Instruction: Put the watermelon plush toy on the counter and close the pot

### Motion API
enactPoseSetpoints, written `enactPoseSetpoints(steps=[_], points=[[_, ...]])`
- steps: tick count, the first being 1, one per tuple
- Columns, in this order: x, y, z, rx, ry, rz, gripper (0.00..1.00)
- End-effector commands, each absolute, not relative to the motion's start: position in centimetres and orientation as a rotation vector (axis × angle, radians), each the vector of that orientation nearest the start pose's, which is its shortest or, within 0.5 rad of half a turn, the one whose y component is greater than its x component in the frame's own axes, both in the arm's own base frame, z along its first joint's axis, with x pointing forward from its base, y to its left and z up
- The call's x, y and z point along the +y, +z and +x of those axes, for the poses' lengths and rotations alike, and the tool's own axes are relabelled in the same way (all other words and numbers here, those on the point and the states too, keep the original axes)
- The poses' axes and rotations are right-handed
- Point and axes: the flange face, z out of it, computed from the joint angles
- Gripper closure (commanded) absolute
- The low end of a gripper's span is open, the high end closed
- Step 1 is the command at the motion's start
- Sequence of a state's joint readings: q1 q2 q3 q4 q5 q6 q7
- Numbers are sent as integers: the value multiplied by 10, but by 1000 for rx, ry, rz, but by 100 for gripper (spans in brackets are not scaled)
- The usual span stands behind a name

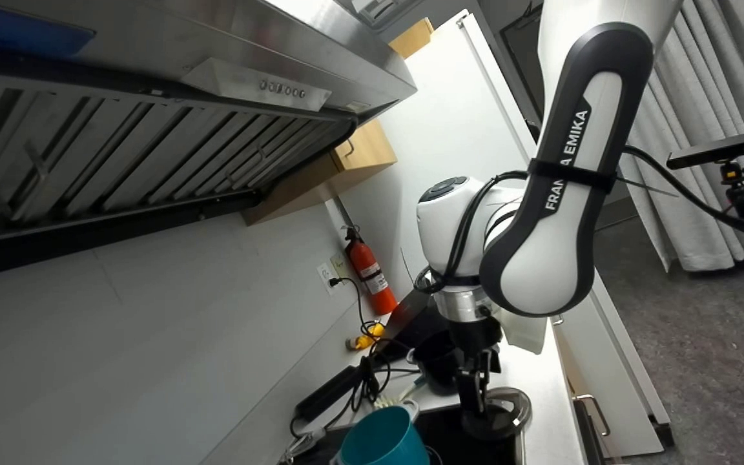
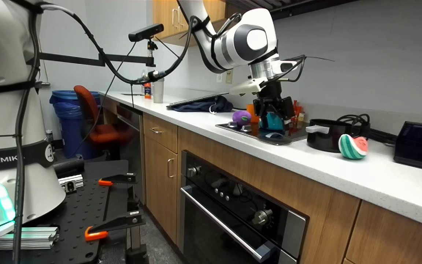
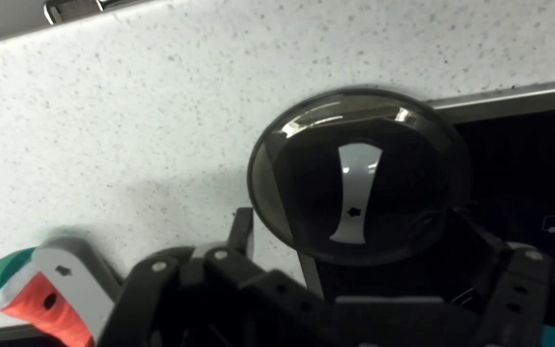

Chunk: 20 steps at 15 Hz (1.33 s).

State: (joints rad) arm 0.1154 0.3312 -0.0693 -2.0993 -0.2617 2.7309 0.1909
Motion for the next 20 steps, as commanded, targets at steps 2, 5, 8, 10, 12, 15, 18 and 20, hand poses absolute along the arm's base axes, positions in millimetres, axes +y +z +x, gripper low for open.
enactPoseSetpoints(steps=[2,5,8,10,12,15,18,20], points=[[35,289,623,-137,-490,-3205,0],[37,284,625,-140,-476,-3202,0],[39,281,628,-148,-467,-3198,3],[40,280,630,-152,-468,-3199,27],[40,280,631,-153,-472,-3200,35],[38,284,634,-147,-487,-3200,59],[37,286,636,-139,-496,-3202,81],[36,286,636,-137,-501,-3204,96]])
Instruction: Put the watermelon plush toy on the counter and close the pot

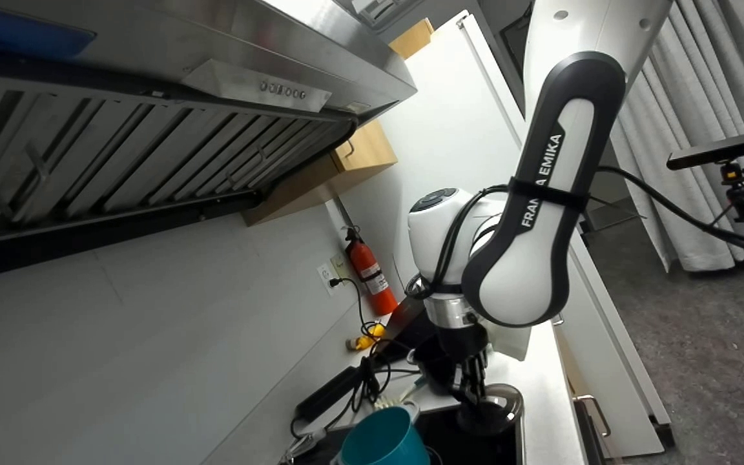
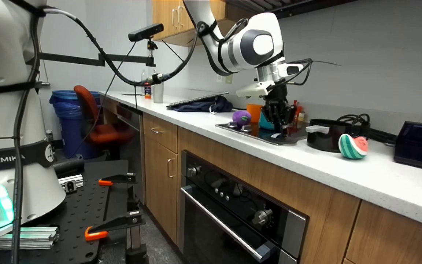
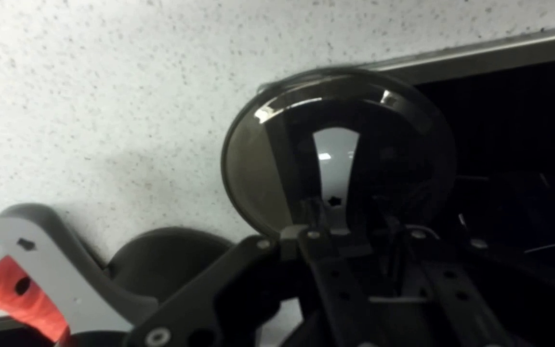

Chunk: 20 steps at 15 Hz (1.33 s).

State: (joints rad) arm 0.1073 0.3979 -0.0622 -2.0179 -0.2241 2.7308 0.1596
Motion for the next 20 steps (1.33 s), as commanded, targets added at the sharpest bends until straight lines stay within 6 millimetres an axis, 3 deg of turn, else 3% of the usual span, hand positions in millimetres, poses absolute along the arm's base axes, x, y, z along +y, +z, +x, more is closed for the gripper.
enactPoseSetpoints(steps=[1,8,16,20], points=[[35,286,637,-133,-502,-3205,100],[34,307,639,-106,-549,-3197,96],[31,368,648,-76,-638,-3195,96],[22,389,658,-45,-691,-3197,96]])
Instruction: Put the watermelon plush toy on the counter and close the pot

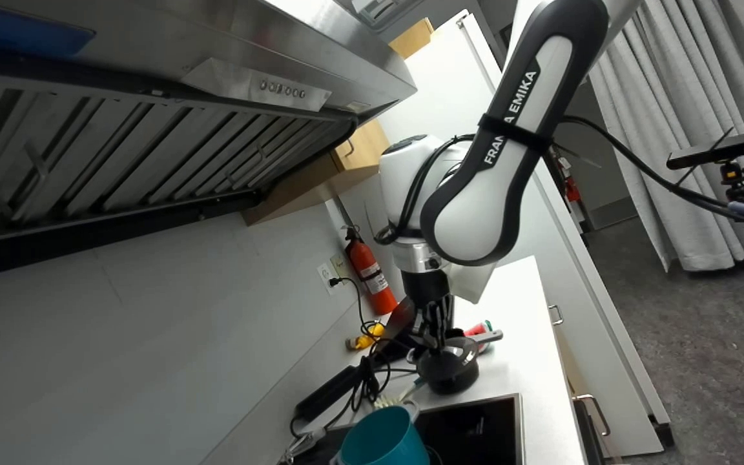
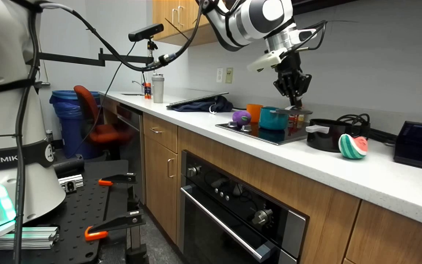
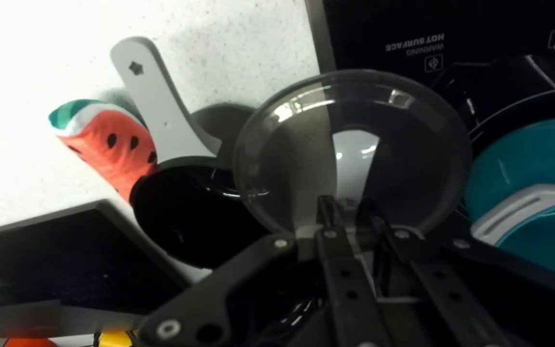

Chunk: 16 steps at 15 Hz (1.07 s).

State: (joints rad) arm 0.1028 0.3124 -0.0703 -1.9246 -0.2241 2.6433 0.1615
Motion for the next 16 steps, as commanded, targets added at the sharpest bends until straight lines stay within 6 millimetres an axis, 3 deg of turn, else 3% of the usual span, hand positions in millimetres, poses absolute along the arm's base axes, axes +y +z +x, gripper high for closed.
enactPoseSetpoints(steps=[1,11,16], points=[[19,391,661,-35,-702,-3198,96],[-21,392,694,88,-740,-3226,96],[-20,389,710,113,-708,-3247,96]])
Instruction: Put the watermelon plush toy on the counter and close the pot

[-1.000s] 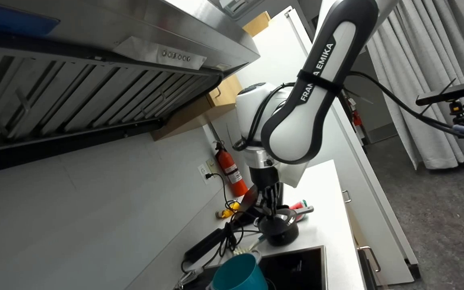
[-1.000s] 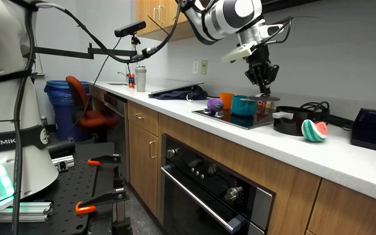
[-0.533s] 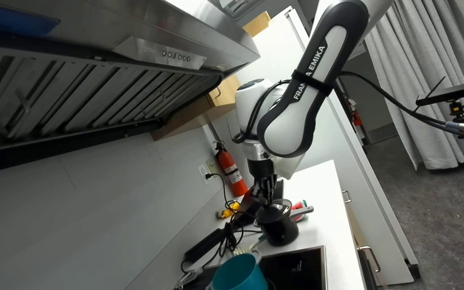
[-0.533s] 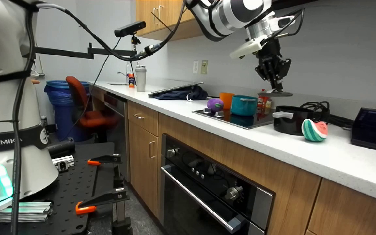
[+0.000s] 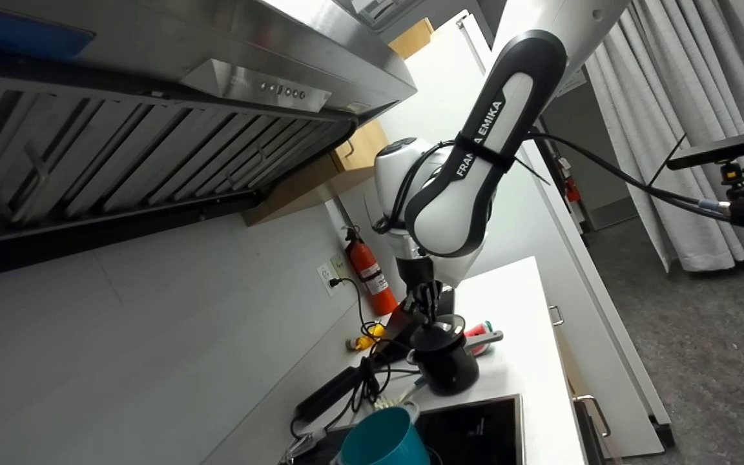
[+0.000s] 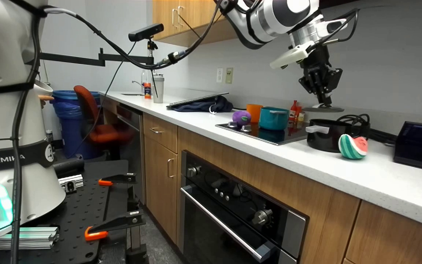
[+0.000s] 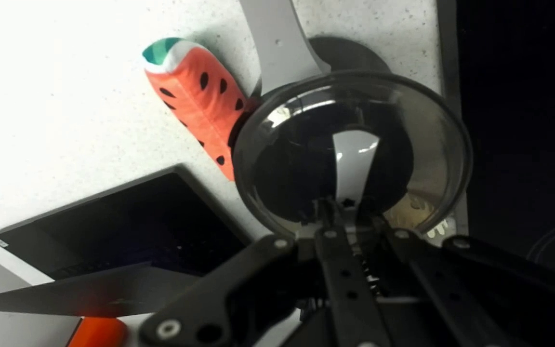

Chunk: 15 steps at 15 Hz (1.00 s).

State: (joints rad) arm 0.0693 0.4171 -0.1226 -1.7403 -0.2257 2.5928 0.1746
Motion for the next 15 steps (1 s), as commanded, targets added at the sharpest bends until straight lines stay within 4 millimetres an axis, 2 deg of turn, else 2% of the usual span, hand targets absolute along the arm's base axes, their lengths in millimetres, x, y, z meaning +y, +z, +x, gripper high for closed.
enactPoseSetpoints(steps=[1,15], points=[[-19,389,712,117,-701,-3249,96],[-17,390,724,190,-609,-3280,96]])
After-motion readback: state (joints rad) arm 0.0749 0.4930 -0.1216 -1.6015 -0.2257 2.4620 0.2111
